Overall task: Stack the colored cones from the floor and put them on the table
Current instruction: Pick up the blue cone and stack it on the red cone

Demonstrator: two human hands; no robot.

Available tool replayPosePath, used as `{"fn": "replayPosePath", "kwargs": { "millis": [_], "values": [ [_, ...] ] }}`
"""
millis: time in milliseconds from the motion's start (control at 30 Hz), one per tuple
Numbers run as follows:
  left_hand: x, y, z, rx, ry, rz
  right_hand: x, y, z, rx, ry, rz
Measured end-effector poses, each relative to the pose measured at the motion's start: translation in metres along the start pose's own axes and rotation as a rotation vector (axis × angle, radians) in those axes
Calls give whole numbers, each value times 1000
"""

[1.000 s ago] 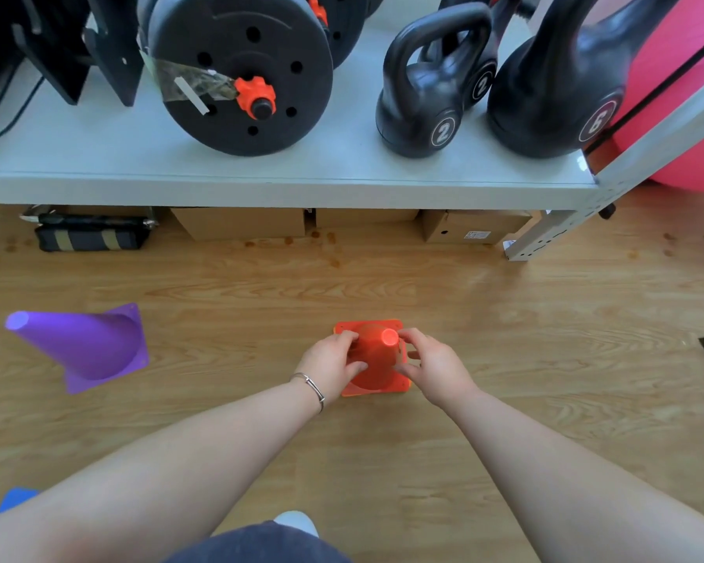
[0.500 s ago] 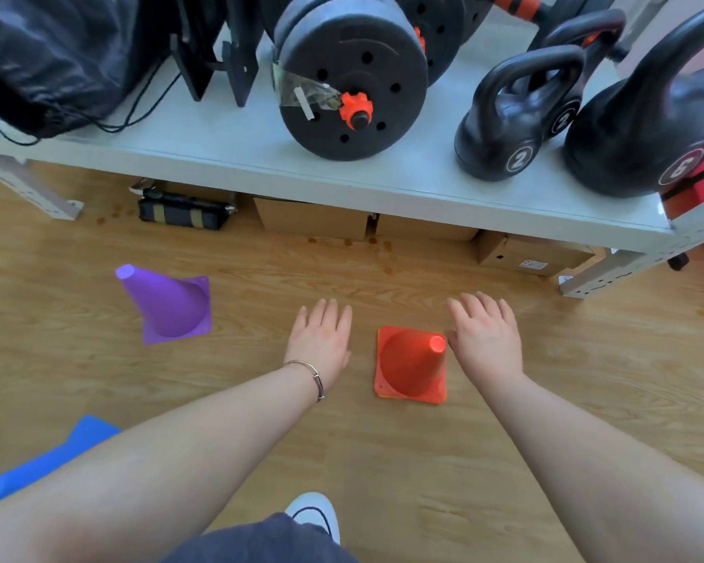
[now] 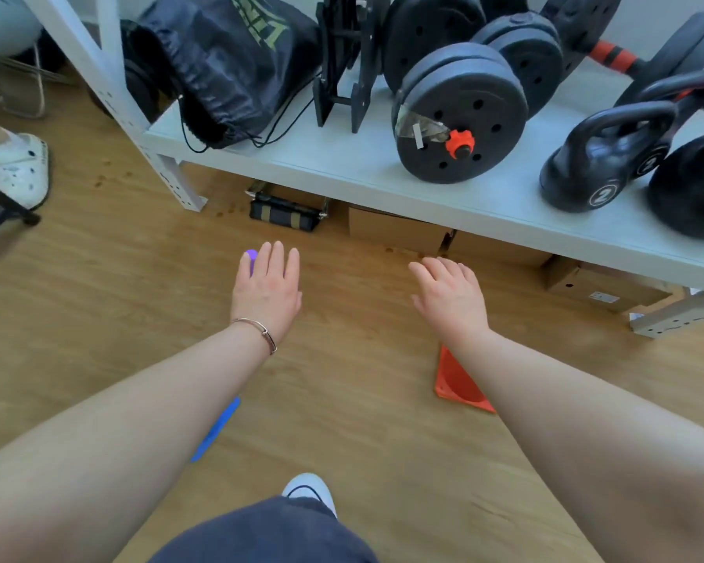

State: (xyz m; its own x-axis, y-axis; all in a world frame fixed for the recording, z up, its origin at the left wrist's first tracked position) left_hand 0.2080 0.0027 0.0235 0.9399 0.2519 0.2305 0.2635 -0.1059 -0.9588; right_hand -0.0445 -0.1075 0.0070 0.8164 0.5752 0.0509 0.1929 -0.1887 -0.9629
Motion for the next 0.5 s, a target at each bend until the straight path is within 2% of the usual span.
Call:
{"fn": "replayPosePath", "kwargs": {
  "millis": [300,500],
  "values": [
    [89,25,52,88,-194,-46,107,15,-5,118,-148,-94],
    [148,40,94,96,-407,-24,177,44,8,147,-219,-169]
  ]
}}
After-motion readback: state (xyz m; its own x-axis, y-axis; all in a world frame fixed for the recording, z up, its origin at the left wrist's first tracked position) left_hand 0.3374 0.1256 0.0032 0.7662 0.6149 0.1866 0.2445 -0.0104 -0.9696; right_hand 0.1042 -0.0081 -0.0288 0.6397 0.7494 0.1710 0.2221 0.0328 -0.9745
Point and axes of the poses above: each hand's wrist, its own z-axis away from the middle knuckle, its own y-axis out of the palm, x = y × z, the point moved 2 cm from there along -z, towards the middle knuckle, and after that the axes turned 8 degrees about -x, right-handed, at the moved point
